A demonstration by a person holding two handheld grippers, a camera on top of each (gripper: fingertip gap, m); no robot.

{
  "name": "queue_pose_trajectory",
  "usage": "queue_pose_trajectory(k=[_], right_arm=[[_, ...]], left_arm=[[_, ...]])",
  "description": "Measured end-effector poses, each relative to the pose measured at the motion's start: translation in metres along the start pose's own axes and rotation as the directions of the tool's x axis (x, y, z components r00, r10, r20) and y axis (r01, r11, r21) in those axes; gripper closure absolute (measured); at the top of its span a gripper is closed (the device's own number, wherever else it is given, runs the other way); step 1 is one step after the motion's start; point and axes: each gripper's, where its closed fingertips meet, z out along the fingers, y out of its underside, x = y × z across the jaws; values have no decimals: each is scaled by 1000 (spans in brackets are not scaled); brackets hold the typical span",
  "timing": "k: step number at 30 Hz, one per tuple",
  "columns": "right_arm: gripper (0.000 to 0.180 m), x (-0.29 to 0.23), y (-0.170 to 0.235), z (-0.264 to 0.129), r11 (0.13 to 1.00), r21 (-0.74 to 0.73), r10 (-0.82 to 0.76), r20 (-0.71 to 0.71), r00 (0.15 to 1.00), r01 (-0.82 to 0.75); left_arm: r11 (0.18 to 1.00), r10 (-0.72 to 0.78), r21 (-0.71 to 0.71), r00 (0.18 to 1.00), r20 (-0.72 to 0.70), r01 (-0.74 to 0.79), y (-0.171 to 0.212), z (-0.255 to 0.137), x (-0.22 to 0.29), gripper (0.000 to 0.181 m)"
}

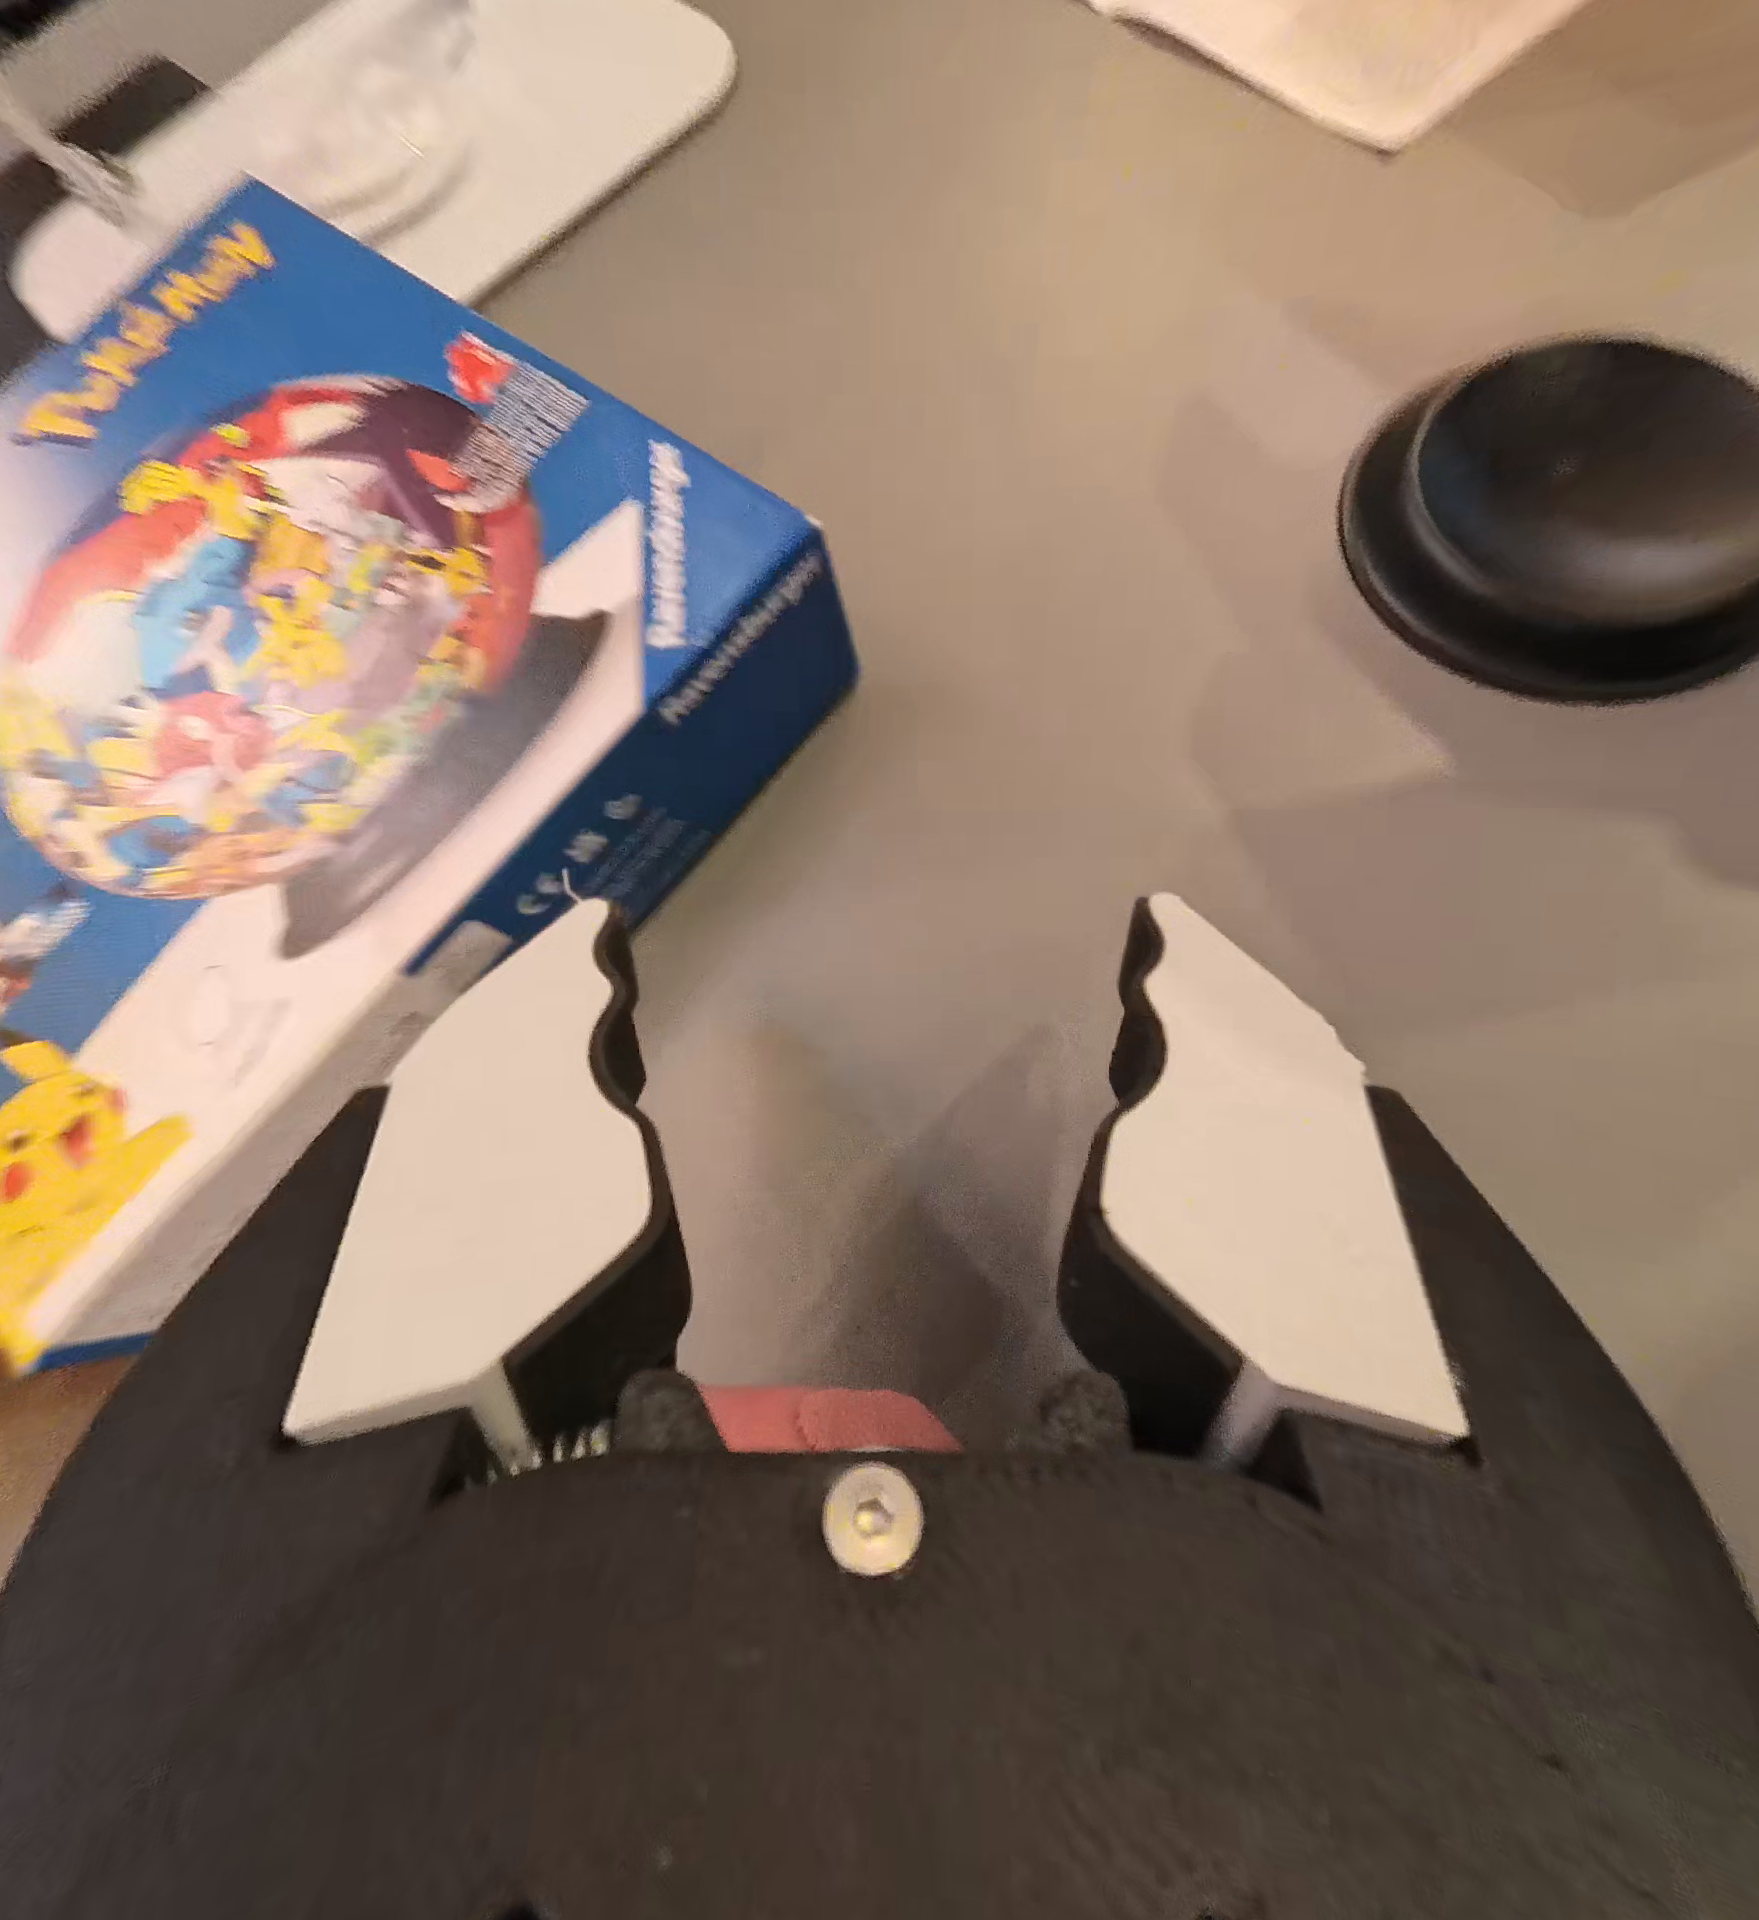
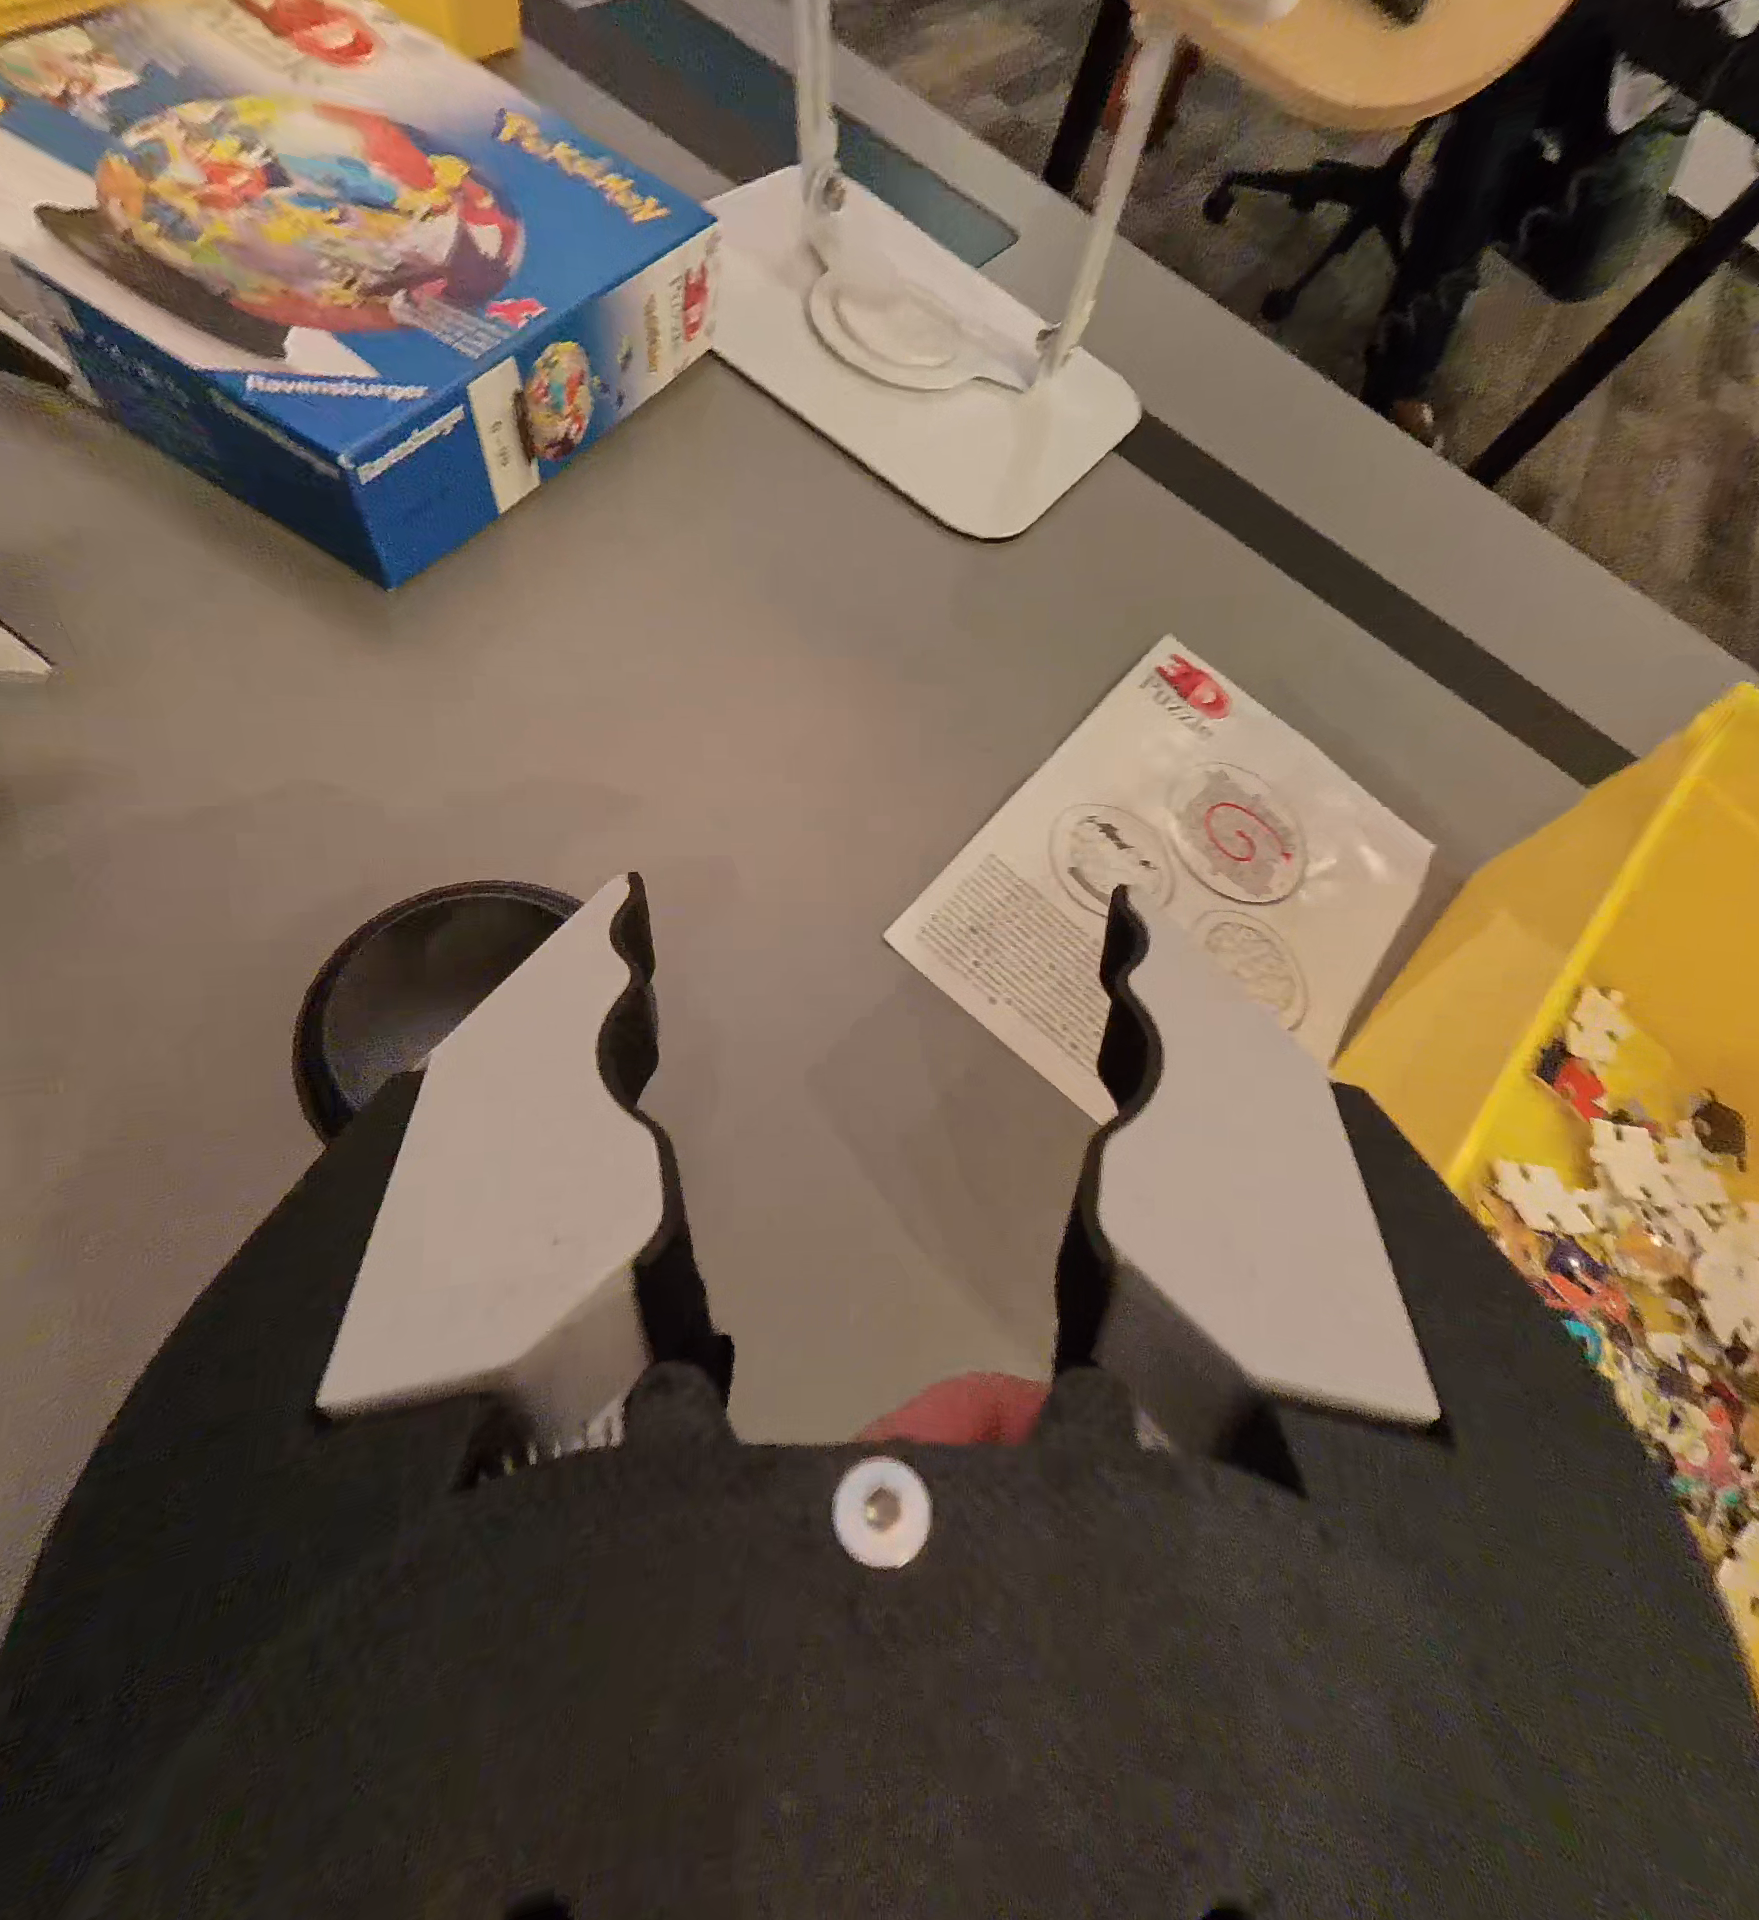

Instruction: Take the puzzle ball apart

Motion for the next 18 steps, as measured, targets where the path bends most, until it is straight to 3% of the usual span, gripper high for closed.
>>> queue_pose_trajectory(k=[8,15,18], right_arm=[[106,63,18,-53,991,82,114,-124,986,-104],[104,112,54,-89,987,85,156,-279,947,-138],[119,109,65,-95,981,82,189,-191,963,-177]], left_arm=[[977,-135,185,980,148,107,-14,-48,-57,131],[961,-226,226,927,298,162,5,-84,-101,109],[952,-258,238,919,297,191,14,-91,-107,109]])
